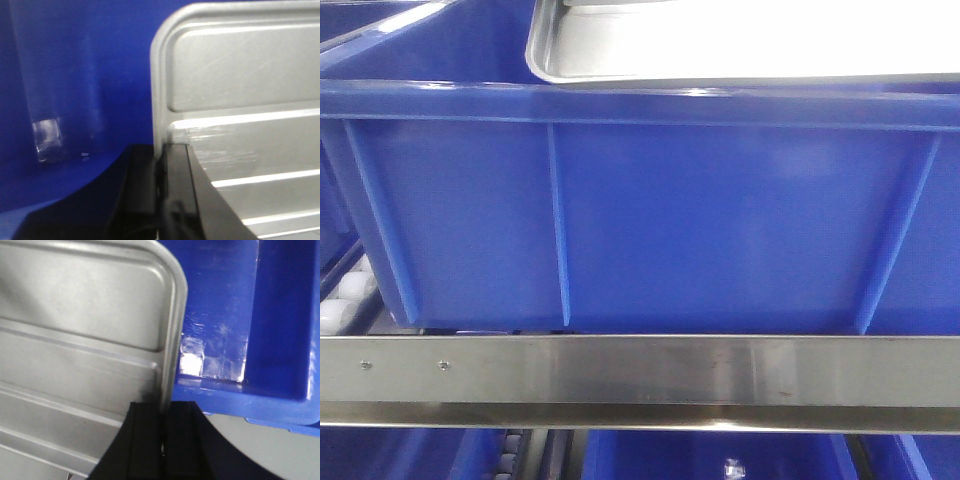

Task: Grab silver tray and place in blue box
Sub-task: 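Lower the held tray with both grippers into the blue bin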

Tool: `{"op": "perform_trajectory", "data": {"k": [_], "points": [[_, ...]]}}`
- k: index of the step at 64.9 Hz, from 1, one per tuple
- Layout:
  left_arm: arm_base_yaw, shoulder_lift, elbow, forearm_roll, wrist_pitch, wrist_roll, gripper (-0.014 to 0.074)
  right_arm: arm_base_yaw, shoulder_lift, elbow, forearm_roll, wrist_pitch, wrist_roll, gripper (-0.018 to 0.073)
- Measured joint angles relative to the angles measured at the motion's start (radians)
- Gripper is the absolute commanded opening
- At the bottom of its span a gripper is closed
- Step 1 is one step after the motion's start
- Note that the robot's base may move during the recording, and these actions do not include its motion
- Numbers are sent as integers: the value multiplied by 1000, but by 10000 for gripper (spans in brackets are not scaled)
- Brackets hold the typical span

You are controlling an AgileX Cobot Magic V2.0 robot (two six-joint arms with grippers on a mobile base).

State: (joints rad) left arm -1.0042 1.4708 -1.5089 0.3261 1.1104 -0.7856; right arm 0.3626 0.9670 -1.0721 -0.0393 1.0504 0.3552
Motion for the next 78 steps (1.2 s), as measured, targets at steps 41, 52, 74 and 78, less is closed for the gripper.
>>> {"op": "perform_trajectory", "data": {"k": [41,52,74,78], "points": [[0,0,-13,1,4,7,-97,0,0,-2,-2,-13,0,57],[18,0,-36,44,-7,21,-96,0,4,-40,-2,-48,0,57],[252,36,-45,-93,-177,238,-96,0,218,-211,0,-103,-2,57],[292,61,-51,-117,-200,274,-96,0,274,-243,0,-105,-2,57]]}}
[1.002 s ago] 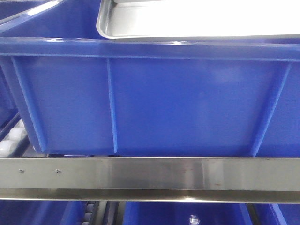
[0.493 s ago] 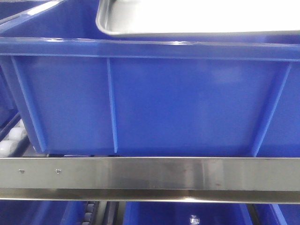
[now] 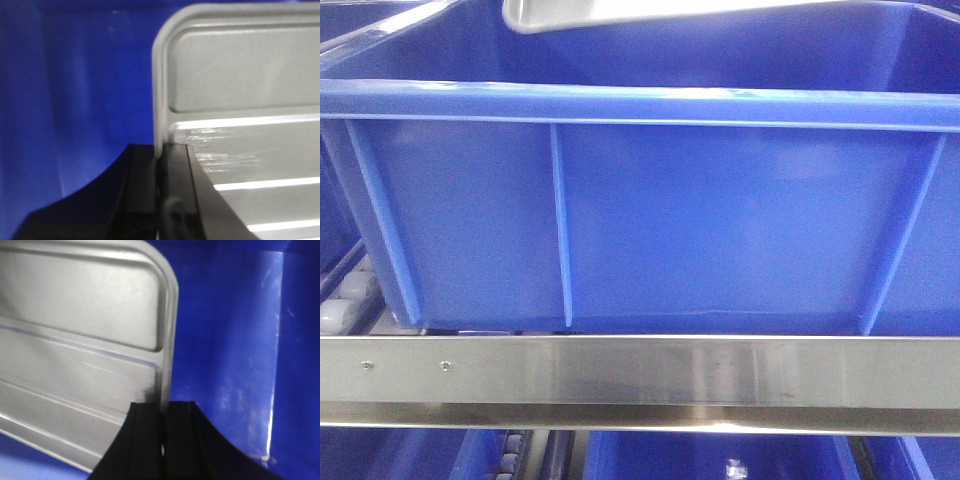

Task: Grab silver tray and place in blue box
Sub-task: 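Lower the held tray with both grippers into the blue bin, then open both grippers to release the tray inside the bin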

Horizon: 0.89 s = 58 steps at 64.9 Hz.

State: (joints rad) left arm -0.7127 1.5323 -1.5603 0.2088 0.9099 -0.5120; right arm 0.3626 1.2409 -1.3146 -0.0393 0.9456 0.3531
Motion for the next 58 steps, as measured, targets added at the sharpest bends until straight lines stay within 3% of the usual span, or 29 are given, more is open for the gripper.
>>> {"op": "perform_trajectory", "data": {"k": [14,30,46,58], "points": [[63,158,-58,-29,-21,33,-96,-9,195,-79,-32,0,0,57],[65,344,-170,-41,-14,34,-96,-47,383,-98,-101,-26,9,57],[65,459,-230,-54,-7,34,-90,-82,475,-98,-104,-50,11,57],[65,493,-239,-58,-7,36,12,-89,481,-98,-108,-54,7,60]]}}
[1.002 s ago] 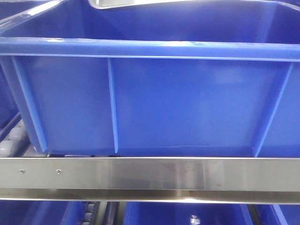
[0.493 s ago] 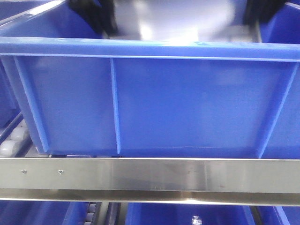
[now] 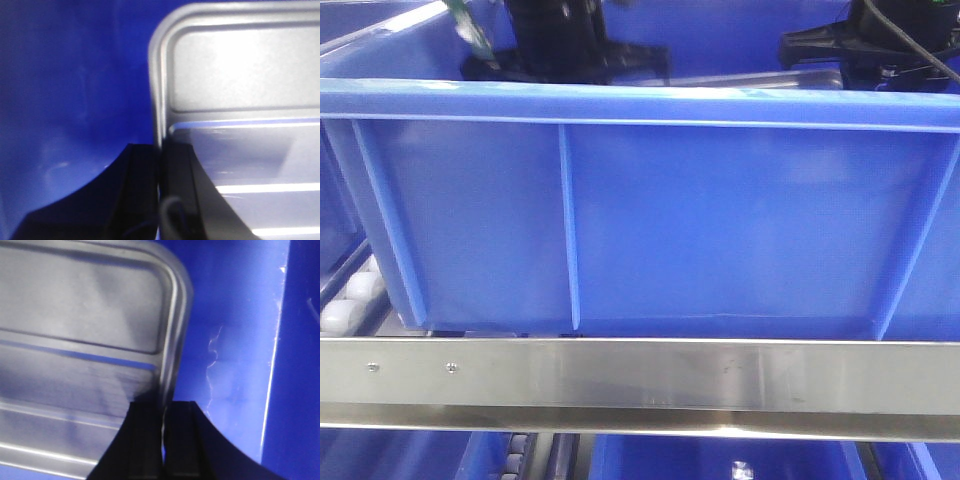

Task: Grab silver tray and place in blue box
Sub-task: 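Open both grippers to release the tray inside the bin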

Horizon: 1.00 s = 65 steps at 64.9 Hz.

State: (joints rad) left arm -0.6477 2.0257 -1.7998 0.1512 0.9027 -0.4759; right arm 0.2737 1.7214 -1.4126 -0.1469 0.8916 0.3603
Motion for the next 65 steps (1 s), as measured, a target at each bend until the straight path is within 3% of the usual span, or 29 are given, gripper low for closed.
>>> {"op": "perform_trajectory", "data": {"k": [7,15,21,27,36,44,54,65], "points": [[0,2,0,4,5,16,174,0,0,-2,-6,-16,-4,95],[0,2,0,6,5,23,346,0,0,-4,-6,-24,-7,336],[0,2,0,6,5,25,407,0,0,-8,-7,-27,-9,536],[0,2,-4,6,7,25,410,0,0,-8,-8,-29,-9,619],[0,2,-44,6,38,27,410,0,-2,-20,-8,-15,-9,570],[-6,-7,-100,6,88,60,396,0,-37,-46,-10,-3,-9,459],[-18,-84,-123,10,150,125,290,0,-142,-52,-12,8,-9,257],[-33,-204,-95,16,208,204,129,0,-246,-20,-41,12,-9,113]]}}
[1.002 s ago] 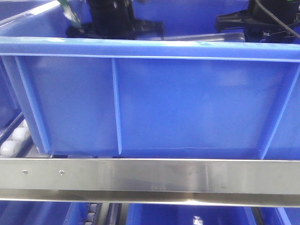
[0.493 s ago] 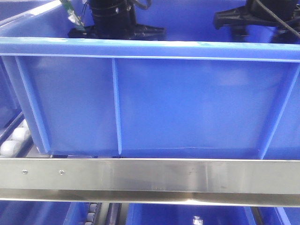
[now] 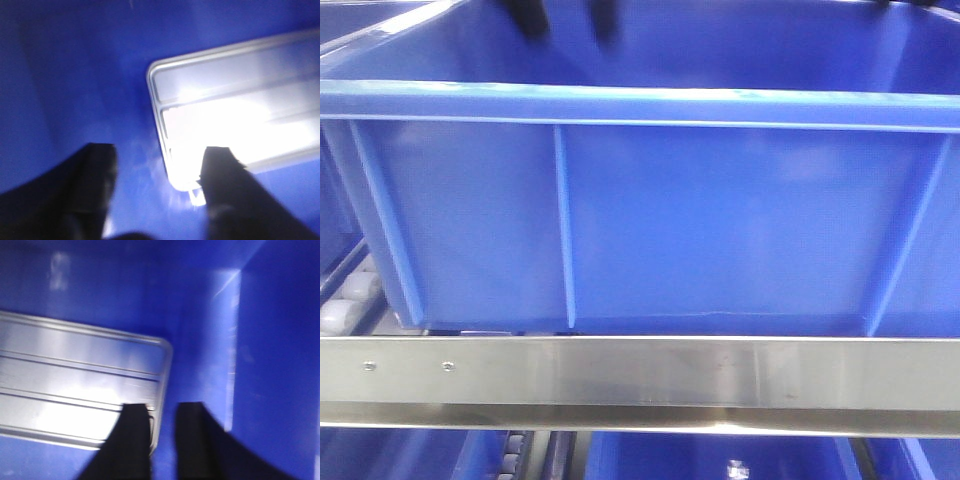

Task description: Grab silver tray and place in blue box

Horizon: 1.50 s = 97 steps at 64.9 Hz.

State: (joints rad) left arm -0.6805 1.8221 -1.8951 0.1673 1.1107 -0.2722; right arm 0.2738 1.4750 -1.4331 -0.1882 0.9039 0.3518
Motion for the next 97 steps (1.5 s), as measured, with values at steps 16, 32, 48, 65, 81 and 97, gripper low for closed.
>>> {"op": "perform_trajectory", "data": {"k": [16,32,48,65,81,97], "points": [[-18,-175,205,39,-39,32,-109,0,-136,149,-43,-30,-1,49],[-18,-368,530,41,-204,32,-104,0,-345,395,-47,-208,-17,49],[-18,-670,816,41,-426,32,-104,0,-642,590,-51,-340,-59,49],[-18,-1020,1092,41,-587,32,-104,0,-979,780,-52,-384,-62,49],[-18,-1328,1240,41,-598,32,-104,0,-1262,916,-55,-385,-62,49],[-18,-1470,1249,28,-607,32,-104,0,-1330,937,-55,-385,-62,49]]}}
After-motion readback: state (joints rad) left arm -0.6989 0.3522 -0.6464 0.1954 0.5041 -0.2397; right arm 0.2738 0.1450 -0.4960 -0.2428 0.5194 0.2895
